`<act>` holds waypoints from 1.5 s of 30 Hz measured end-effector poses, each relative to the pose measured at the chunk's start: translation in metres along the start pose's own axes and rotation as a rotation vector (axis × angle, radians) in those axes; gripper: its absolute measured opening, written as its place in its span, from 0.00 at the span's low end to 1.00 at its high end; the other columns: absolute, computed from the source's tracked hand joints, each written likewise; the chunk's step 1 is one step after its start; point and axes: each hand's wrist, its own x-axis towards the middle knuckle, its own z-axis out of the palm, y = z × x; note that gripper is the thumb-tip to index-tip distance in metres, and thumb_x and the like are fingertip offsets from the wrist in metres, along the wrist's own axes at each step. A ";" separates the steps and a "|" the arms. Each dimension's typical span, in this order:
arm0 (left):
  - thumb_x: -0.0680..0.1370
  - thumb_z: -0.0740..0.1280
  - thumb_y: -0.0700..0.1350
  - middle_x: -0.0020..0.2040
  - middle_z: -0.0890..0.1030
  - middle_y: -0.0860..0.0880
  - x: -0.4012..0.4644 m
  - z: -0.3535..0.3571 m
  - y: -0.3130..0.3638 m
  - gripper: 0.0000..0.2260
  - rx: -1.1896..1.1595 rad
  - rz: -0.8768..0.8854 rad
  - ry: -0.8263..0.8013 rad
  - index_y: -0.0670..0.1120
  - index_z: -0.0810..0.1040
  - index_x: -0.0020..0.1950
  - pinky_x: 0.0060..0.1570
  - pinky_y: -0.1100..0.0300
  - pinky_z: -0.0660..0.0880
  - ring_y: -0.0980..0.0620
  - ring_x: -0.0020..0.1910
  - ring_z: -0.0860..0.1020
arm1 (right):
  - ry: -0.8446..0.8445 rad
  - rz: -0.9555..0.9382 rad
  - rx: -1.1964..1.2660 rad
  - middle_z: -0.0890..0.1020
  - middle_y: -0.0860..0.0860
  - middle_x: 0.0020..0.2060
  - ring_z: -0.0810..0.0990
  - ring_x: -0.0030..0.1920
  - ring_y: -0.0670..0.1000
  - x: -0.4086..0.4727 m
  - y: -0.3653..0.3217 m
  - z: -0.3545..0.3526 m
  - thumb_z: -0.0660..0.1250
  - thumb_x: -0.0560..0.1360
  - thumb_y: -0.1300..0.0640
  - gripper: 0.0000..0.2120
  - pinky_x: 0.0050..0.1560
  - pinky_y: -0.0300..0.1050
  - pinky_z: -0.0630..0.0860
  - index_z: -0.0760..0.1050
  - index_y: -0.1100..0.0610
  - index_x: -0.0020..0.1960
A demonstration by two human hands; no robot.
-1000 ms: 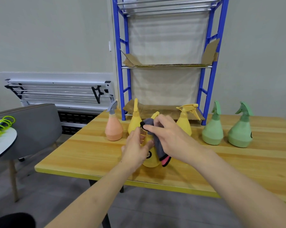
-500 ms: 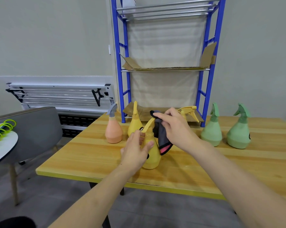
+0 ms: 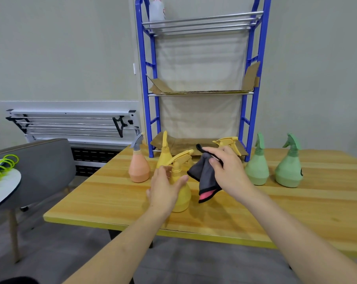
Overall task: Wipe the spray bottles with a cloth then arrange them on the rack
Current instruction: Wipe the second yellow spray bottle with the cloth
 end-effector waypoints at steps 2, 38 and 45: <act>0.75 0.73 0.62 0.55 0.76 0.60 0.000 0.002 0.001 0.20 -0.027 -0.018 0.005 0.58 0.68 0.59 0.63 0.45 0.68 0.55 0.59 0.75 | -0.003 0.012 0.022 0.74 0.47 0.53 0.71 0.58 0.33 -0.004 0.002 -0.002 0.61 0.84 0.62 0.17 0.55 0.23 0.66 0.78 0.50 0.69; 0.84 0.65 0.48 0.59 0.83 0.54 -0.001 -0.018 0.004 0.12 -0.558 -0.068 -0.209 0.56 0.71 0.67 0.50 0.69 0.70 0.64 0.56 0.79 | 0.079 -0.122 0.032 0.71 0.46 0.52 0.74 0.55 0.42 -0.041 0.002 0.018 0.62 0.83 0.66 0.18 0.55 0.28 0.70 0.79 0.53 0.69; 0.81 0.70 0.47 0.70 0.73 0.58 -0.010 0.000 -0.031 0.25 -0.298 0.052 -0.331 0.52 0.68 0.77 0.59 0.67 0.69 0.58 0.69 0.71 | 0.007 -0.395 -0.314 0.72 0.52 0.57 0.73 0.56 0.54 -0.028 -0.013 0.028 0.66 0.79 0.65 0.20 0.47 0.49 0.78 0.78 0.53 0.69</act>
